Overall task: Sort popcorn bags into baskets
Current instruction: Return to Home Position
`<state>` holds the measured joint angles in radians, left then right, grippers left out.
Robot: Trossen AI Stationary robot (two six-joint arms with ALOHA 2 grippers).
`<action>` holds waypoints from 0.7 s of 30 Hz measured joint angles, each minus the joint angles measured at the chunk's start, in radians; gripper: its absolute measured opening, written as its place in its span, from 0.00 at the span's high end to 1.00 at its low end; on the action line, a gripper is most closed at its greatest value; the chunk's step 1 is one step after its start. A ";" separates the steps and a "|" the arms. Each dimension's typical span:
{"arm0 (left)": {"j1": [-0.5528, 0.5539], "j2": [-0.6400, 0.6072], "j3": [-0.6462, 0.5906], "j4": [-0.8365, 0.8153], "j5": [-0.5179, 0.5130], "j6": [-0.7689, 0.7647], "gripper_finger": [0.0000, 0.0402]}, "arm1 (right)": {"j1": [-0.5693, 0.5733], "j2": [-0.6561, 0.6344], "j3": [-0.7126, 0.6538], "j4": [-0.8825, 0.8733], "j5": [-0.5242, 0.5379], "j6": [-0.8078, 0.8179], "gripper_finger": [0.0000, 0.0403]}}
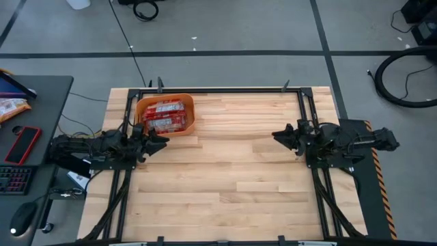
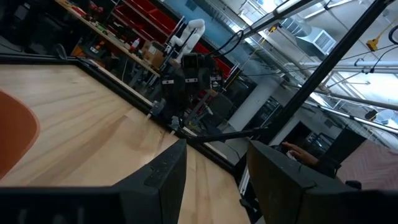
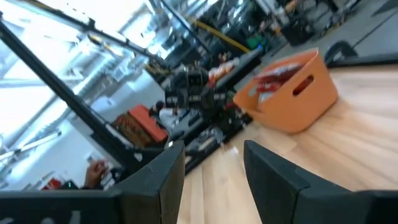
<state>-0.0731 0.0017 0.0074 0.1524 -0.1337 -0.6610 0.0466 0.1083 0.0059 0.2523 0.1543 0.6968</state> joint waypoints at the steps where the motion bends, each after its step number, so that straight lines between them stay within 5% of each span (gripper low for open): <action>1: 0.000 0.000 0.000 0.000 0.000 -0.001 0.57 | -0.010 -0.014 0.000 0.001 0.000 0.000 0.58; 21: 0.000 0.000 0.000 0.000 0.000 -0.001 0.57 | -0.182 -0.107 0.000 0.046 0.001 0.000 0.58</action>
<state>-0.0732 0.0021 0.0071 0.1520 -0.1339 -0.6617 -0.1353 0.0017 0.0059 0.2981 0.1555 0.6968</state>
